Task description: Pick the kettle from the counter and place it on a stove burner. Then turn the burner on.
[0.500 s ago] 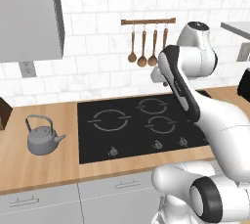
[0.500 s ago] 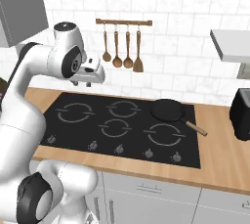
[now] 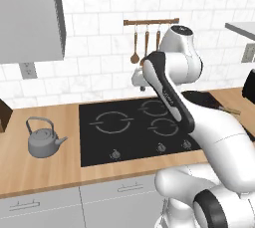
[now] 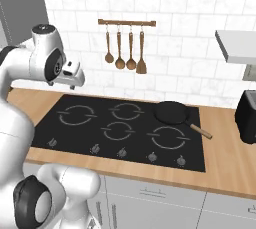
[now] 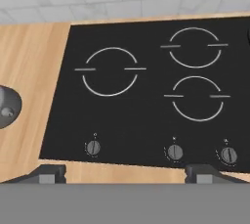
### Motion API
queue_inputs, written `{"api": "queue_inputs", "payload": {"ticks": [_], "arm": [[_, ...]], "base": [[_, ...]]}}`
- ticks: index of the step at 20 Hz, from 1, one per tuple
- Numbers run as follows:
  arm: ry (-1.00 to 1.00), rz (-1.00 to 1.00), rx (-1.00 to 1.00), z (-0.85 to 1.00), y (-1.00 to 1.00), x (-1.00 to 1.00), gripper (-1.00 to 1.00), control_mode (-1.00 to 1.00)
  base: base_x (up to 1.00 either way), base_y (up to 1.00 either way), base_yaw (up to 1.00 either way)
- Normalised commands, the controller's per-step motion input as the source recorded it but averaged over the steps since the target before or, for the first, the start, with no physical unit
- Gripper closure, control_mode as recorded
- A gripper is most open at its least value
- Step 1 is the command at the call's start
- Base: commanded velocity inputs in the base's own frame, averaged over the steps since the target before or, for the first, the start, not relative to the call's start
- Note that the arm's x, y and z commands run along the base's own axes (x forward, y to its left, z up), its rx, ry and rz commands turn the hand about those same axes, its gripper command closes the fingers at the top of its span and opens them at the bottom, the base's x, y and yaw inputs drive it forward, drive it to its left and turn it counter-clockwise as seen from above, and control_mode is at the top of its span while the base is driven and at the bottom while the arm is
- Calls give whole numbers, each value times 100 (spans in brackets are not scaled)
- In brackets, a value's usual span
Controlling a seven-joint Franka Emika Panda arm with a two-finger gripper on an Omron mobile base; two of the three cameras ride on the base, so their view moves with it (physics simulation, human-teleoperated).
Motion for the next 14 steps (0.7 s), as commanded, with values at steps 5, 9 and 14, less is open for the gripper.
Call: {"api": "queue_inputs", "payload": {"ticks": [5, 9, 14], "arm": [[-9, 0, 5, -11, 100, -27, -100, -100], [-7, 1, 0, -25, 100, -38, -100, -100], [-3, 14, 0, -38, 100, -23, -100, -100]], "base": [[0, 0, 0], [0, 0, 0], [0, 0, 0]]}}
